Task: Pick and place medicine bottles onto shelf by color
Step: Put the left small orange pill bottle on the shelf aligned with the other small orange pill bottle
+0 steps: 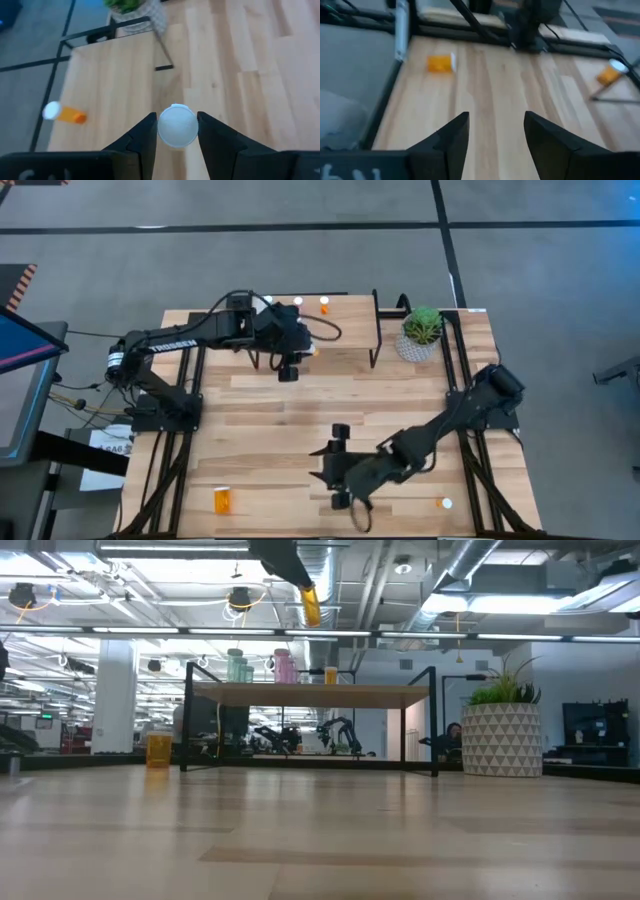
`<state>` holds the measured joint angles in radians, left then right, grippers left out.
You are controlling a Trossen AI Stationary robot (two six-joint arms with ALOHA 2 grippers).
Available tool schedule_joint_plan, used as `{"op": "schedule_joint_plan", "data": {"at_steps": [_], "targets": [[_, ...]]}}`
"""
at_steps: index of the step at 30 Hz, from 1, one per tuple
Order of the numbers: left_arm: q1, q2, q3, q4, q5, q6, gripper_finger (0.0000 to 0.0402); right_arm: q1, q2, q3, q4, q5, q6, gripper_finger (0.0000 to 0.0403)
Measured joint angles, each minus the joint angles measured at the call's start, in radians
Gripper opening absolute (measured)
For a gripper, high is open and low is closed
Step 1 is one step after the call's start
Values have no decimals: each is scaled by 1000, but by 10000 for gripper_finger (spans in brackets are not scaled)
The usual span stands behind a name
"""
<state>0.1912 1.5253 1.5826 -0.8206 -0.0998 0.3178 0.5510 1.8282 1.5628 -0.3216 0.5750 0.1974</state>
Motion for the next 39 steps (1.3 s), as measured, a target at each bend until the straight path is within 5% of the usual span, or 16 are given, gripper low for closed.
{"op": "schedule_joint_plan", "data": {"at_steps": [6, 14, 28, 39], "targets": [[87, 0, 0, 11, 55, 10, 119, -87, -205, -421, 419, -212, -94, 189], [143, 72, 33, 22, 91, 37, 119, -173, -389, -851, 944, -270, -82, 172], [170, 310, 361, -142, 77, 123, 119, -185, -385, -899, 1079, -281, -73, 168], [216, 378, 373, -170, 79, 151, 119, -193, -394, -898, 1051, -268, -117, 166]]}}
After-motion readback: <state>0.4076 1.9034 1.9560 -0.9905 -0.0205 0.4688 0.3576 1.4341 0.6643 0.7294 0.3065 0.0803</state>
